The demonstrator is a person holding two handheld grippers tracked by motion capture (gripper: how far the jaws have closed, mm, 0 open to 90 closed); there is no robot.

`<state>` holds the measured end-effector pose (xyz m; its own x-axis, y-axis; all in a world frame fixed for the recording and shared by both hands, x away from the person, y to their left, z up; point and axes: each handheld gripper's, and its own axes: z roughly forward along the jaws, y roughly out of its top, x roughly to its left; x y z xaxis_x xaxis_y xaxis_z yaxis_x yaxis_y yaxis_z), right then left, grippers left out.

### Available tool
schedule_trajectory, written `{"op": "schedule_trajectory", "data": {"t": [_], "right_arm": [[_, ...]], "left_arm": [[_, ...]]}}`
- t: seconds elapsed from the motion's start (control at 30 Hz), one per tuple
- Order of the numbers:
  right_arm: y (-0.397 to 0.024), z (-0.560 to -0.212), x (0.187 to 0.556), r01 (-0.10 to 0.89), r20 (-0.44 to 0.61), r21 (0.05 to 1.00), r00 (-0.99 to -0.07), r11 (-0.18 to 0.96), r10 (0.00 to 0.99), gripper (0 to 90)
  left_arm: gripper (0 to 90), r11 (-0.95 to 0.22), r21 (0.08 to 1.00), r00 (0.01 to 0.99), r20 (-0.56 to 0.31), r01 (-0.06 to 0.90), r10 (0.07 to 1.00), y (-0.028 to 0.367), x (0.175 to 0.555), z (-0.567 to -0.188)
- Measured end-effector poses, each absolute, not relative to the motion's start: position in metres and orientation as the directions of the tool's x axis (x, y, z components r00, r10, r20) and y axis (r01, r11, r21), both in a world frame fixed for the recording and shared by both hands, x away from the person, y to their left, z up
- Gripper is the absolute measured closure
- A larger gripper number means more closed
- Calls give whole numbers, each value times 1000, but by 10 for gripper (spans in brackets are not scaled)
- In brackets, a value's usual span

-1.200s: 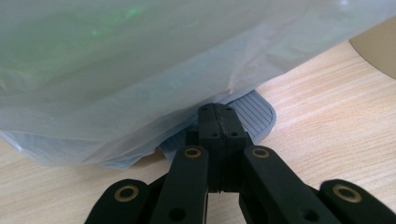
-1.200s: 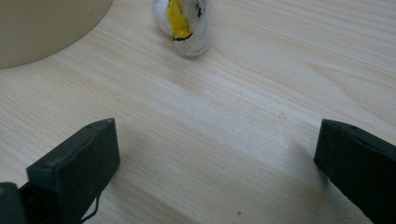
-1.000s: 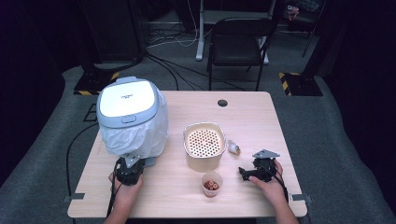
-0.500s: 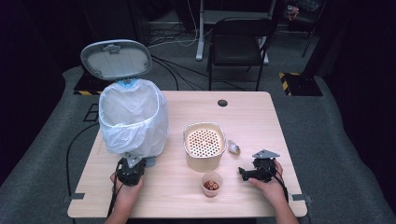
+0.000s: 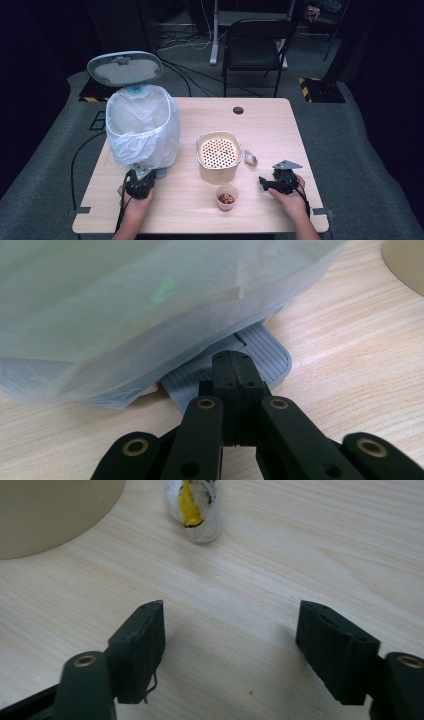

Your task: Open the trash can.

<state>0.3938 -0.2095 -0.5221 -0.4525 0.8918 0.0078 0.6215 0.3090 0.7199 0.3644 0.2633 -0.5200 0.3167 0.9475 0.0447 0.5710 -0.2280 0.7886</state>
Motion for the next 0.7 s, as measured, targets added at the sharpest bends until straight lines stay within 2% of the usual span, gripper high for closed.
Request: {"op": "schedule_trajectory", "data": {"t": [0.13, 0.2, 0.37, 0.4, 0.5, 0.53, 0.7], "right_arm": [[-209, -511, 387, 619, 1, 717, -459, 319, 888, 345], [-208, -501, 381, 617, 30, 733, -450, 287, 892, 379], [-207, -491, 377, 603, 48, 751, -456, 269, 889, 398], [-205, -487, 379, 603, 68, 754, -465, 260, 883, 434], [-201, -484, 380, 595, 71, 761, -475, 260, 877, 446], [-200, -483, 381, 586, 66, 765, -482, 266, 874, 446], [-193, -474, 389, 583, 70, 767, -491, 268, 868, 467]], "left_arm": [[900, -228, 789, 318, 43, 571, 947, 264, 365, -520], [900, -228, 789, 318, 43, 571, 947, 264, 365, -520], [900, -234, 784, 324, 44, 576, 945, 264, 365, -519], [900, -212, 785, 317, 22, 582, 948, 262, 364, -520], [900, -215, 792, 313, 32, 572, 949, 261, 364, -521], [900, -245, 788, 322, 63, 565, 945, 263, 365, -520], [900, -241, 785, 322, 57, 570, 945, 263, 365, -520]]}}
